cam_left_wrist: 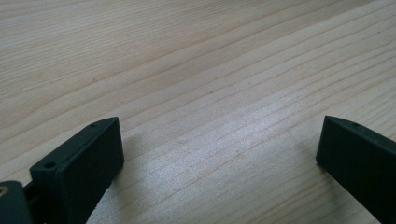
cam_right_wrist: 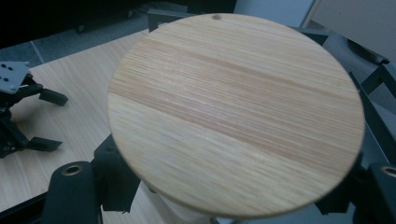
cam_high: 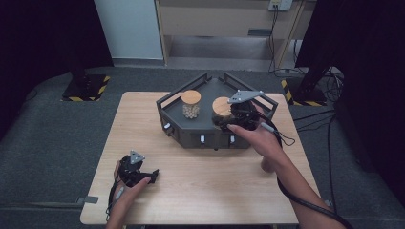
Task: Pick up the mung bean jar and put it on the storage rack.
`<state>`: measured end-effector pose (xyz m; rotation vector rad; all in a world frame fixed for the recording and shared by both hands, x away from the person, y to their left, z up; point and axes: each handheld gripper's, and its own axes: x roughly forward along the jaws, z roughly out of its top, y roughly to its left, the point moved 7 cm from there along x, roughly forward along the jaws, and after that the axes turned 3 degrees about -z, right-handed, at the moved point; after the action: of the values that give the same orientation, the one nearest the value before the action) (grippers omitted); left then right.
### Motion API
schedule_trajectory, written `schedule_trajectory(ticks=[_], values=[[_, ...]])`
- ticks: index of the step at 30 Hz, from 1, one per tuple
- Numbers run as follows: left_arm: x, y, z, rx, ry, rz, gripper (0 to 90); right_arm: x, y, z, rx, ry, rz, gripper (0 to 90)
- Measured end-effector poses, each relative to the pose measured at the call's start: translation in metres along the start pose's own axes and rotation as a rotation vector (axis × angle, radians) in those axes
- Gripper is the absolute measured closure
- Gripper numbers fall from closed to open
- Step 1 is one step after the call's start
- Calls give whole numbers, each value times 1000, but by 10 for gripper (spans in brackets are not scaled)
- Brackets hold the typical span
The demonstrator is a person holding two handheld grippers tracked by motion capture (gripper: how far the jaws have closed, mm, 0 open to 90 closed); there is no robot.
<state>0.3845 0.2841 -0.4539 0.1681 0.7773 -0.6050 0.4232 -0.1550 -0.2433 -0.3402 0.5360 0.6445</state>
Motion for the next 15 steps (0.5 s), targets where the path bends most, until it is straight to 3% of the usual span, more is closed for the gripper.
schedule_trajectory(ticks=[6,15], values=[[0,0,0,0,0,0,0,11,-5,6,-18,26,-22,256],[0,0,0,0,0,0,0,27,-16,10,13,40,-30,256]])
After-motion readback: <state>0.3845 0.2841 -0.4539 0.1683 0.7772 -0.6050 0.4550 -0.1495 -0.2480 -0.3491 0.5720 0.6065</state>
